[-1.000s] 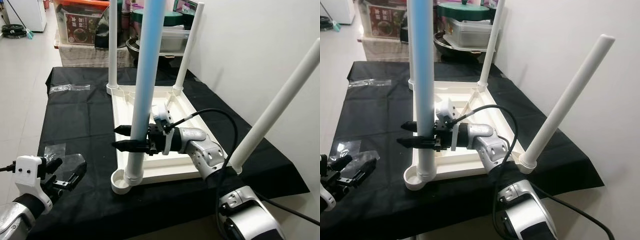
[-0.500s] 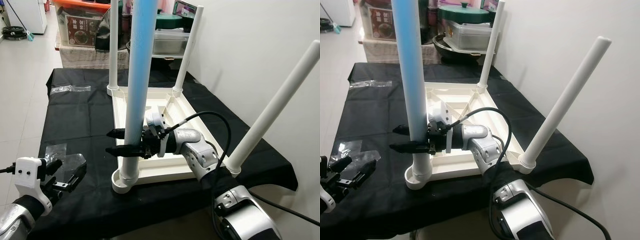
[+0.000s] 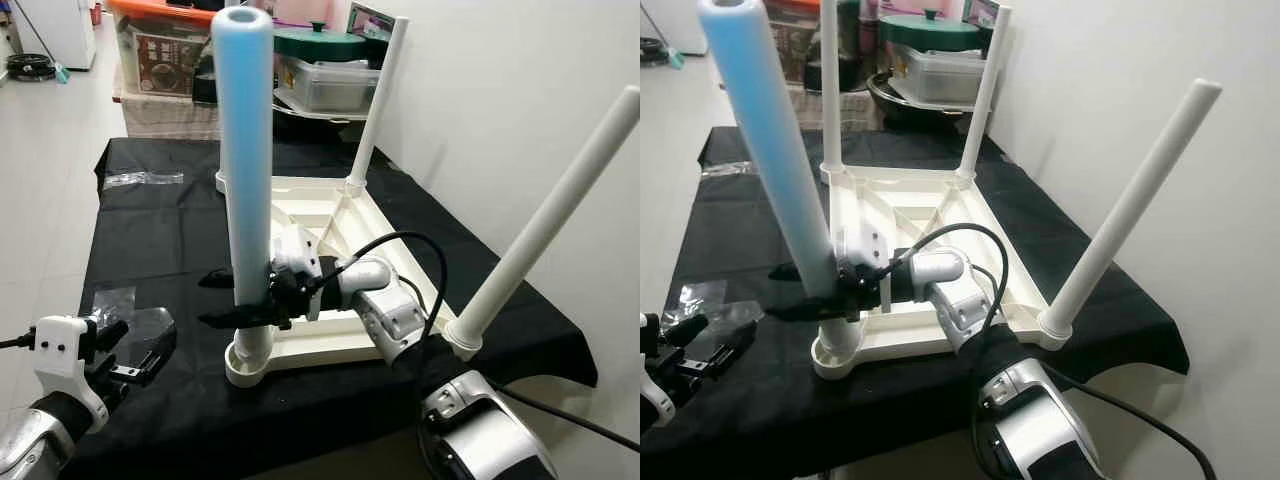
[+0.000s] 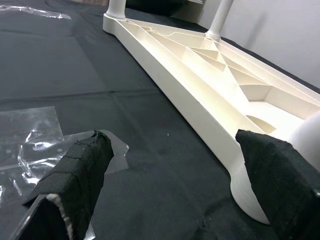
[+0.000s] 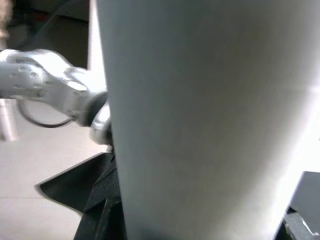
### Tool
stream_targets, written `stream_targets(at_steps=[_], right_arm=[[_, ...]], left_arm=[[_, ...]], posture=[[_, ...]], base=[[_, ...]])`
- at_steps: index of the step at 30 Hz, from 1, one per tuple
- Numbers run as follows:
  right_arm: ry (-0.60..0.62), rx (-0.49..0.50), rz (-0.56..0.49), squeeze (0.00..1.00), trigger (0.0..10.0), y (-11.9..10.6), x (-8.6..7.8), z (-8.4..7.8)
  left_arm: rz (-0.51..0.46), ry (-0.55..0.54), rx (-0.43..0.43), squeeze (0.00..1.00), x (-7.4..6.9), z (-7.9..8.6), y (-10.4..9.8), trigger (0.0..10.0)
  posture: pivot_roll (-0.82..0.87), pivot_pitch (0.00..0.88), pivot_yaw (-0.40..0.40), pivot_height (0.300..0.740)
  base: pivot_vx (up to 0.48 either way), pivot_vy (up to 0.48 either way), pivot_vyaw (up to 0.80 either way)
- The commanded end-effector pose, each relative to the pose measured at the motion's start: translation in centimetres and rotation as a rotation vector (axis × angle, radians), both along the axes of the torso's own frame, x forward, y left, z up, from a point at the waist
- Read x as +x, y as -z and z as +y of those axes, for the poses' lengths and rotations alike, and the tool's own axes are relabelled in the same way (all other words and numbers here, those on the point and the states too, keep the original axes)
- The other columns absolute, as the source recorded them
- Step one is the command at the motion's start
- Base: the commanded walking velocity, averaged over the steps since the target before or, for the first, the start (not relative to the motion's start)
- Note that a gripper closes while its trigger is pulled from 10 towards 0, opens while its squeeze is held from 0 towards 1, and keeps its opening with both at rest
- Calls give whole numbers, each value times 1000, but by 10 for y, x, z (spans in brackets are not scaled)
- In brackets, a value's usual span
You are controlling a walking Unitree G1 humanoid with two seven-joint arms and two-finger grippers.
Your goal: Building children table
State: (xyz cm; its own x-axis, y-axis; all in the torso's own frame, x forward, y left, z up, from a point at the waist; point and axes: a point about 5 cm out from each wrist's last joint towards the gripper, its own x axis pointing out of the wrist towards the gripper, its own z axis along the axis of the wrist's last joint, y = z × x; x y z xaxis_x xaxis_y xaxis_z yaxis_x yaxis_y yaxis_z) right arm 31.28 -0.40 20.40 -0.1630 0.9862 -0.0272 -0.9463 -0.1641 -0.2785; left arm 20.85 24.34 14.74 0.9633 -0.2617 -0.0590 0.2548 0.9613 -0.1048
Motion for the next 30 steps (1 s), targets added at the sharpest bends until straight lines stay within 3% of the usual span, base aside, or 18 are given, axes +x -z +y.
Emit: stream_targets(at_steps=[1, 11, 22, 26, 30], right_arm=[[26, -91, 60, 0, 0, 23, 1, -7], [-11, -69, 111, 0, 0, 26, -4, -6], [15, -43, 241, 0, 0, 39, -1, -13], [48, -31, 389, 0, 0, 47, 8, -21], [88, -58, 366, 0, 0, 54, 10, -25]], left_arm=[[-10, 20, -10, 0, 1, -6, -1, 10000], [-9, 18, -11, 0, 2, -5, 0, 10000], [-7, 20, -7, 0, 3, -5, 1, 10000], [-3, 19, -6, 0, 3, -4, 1, 10000], [-4, 17, -7, 0, 3, -4, 1, 10000]], posture=[[144, 0, -158, 740], [142, 0, -159, 740], [146, 0, -158, 740], [145, 0, -157, 740], [150, 0, -158, 740]], base=[[0, 0, 0], [0, 0, 0], [0, 0, 0], [0, 0, 0], [0, 0, 0]])
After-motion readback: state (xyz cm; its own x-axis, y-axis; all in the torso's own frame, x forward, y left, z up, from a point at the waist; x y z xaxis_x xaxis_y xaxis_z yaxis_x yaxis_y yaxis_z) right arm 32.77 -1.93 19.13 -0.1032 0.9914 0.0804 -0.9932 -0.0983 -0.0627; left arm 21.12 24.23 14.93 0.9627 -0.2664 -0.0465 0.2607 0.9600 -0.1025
